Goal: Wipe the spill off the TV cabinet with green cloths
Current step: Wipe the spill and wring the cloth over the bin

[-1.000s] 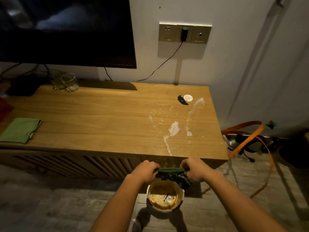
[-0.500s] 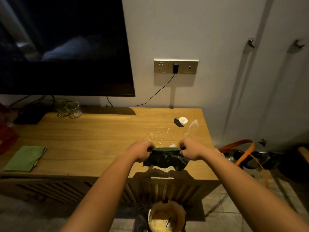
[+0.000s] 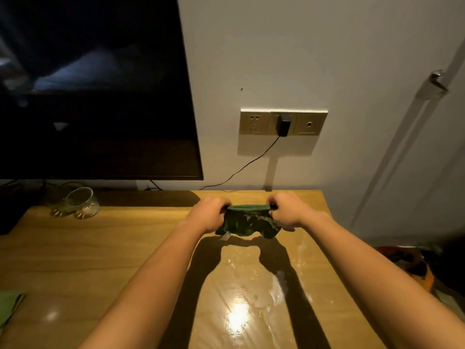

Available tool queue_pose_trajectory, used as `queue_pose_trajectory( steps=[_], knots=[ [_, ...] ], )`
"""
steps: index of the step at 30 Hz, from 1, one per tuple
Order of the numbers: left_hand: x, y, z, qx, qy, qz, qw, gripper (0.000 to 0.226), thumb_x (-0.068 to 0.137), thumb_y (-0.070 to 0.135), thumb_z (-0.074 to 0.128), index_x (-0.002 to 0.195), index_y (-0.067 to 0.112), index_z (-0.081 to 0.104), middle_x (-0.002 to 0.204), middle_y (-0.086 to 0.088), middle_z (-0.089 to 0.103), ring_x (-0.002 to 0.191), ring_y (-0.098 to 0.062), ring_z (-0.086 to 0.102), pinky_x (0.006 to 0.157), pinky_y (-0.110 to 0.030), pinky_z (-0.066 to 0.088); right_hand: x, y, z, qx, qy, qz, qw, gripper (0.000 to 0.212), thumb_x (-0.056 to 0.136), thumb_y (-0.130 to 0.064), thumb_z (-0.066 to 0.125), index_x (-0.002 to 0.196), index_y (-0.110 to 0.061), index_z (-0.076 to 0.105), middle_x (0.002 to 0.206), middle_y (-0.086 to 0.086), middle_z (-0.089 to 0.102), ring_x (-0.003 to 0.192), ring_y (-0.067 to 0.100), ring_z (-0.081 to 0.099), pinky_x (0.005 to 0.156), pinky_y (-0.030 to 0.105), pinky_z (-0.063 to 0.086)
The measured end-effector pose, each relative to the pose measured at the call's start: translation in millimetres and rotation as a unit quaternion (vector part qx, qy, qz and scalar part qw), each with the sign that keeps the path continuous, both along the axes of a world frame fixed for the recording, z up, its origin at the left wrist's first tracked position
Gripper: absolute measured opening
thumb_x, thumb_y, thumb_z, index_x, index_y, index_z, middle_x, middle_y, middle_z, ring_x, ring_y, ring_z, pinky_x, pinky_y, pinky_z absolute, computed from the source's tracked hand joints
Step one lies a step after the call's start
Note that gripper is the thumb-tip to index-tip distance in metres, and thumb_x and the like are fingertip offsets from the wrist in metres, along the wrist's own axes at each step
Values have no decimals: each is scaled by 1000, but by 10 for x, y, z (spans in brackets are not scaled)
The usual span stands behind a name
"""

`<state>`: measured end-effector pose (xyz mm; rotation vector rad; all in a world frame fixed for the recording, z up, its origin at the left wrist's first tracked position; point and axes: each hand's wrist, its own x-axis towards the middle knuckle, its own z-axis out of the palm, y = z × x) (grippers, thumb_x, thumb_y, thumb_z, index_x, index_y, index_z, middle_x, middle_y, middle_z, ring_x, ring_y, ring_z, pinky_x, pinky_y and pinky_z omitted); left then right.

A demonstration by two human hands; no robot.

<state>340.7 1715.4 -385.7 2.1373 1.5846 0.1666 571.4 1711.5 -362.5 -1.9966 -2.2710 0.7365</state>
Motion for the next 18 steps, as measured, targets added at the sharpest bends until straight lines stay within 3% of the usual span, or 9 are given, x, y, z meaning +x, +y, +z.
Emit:
queue_pose_trajectory(
  steps=[3,6,9,14,18],
  knots=[
    [-4,524,-124,29,3,6,1000,29,92,18,59,119,29,60,112,-3,67,102,-26,61,86,-48,55,-24,520,-149,12,-19,-3,1000,12,88,-12,57,95,-19,63,90,8,62,85,29,57,67,32,42],
    [-9,881,-350,53,-7,27,998,31,93,16,57,122,26,58,110,-6,68,99,-28,63,84,-48,56,-67,904,-386,11,-20,-18,1000,5,86,-12,57,86,-16,61,86,7,64,84,31,60,70,41,51],
    [-6,1047,-699,48,6,29,998,28,96,19,52,124,25,55,111,-8,68,98,-30,64,81,-46,56,-113,1094,-722,4,-2,-39,999,15,84,-12,58,96,-18,65,93,9,65,88,31,61,77,46,55],
    [-15,1064,-1288,-48,11,-19,999,25,98,21,45,121,17,53,117,-10,62,101,-30,60,83,-44,52,-157,1085,-1297,-90,24,-38,995,20,86,-19,60,105,-22,64,97,4,64,91,26,59,73,34,48],
    [-38,1078,-1577,-95,-17,-29,995,22,98,23,43,118,19,50,107,-15,65,92,-32,60,79,-45,52,-193,1039,-1619,-109,24,-32,993,30,92,-18,54,121,-23,59,116,11,64,103,30,59,82,36,48]
  ],
)
